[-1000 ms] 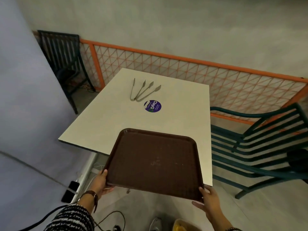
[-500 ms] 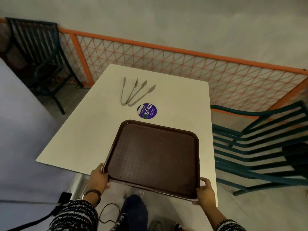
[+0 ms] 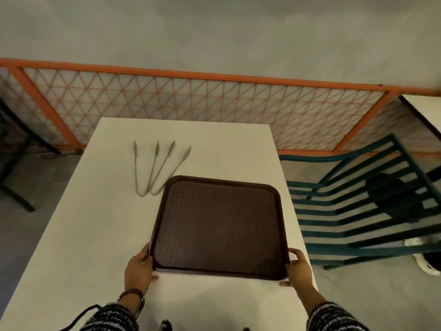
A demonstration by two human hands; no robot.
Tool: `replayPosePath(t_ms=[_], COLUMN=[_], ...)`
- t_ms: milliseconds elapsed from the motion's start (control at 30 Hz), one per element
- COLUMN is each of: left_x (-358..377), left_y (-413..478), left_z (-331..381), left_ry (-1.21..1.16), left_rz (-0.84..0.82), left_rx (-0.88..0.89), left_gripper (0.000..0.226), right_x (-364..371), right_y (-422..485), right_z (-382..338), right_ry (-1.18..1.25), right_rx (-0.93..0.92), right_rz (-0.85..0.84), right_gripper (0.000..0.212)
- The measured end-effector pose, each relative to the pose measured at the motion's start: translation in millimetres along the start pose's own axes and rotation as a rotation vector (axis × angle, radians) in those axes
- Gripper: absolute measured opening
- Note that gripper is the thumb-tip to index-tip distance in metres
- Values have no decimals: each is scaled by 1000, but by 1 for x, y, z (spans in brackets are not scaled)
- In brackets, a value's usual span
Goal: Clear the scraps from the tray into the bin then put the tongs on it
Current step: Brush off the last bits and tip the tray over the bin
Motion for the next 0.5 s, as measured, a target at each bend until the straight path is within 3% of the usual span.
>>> replayPosePath(t_ms=[500], left_x=[60], left_y=[92], left_z=[61], left_ry=[-104], left_rz=[101], left_rx=[-27], left_gripper=[40], right_x=[9], right_y=[102], right_z=[-108], right_ry=[29], right_rx=[9], right_rz=[7], right_gripper=[48])
Point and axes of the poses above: each hand's wrist, its own y-axis towards the middle knuckle, its own x-axis out of the palm, z = x × y, the point moved 10 cm from there along y, towards the middle knuckle, and after that the axes turned 4 degrees about z, right-handed, at the moved point
